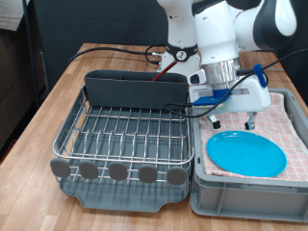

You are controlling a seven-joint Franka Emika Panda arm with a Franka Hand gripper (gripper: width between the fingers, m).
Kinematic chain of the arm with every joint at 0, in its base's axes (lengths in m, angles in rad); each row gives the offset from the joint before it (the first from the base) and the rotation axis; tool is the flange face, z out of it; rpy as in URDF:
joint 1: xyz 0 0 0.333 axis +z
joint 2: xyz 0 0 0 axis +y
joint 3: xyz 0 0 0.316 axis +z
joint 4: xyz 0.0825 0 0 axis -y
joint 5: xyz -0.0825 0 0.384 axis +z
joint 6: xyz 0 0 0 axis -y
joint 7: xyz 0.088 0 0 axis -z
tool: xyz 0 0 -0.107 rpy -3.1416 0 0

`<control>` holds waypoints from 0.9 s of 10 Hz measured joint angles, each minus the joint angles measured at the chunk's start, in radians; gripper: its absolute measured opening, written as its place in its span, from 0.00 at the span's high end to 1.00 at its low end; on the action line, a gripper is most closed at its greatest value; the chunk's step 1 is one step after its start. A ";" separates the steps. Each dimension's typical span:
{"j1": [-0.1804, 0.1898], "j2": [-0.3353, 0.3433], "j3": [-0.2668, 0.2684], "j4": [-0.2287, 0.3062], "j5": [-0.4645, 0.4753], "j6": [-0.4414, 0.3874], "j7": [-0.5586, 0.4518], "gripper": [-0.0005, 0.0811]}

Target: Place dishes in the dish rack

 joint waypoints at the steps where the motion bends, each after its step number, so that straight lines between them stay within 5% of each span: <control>1: 0.000 0.005 0.000 0.005 0.008 -0.008 -0.009 0.01; 6: -0.002 0.025 -0.001 0.029 0.024 -0.024 -0.022 0.01; 7: -0.002 0.025 -0.001 0.029 0.025 -0.024 -0.022 0.20; 8: -0.002 0.025 -0.001 0.029 0.027 -0.024 -0.022 0.20; 9: -0.002 0.025 -0.001 0.028 0.029 -0.024 -0.022 0.42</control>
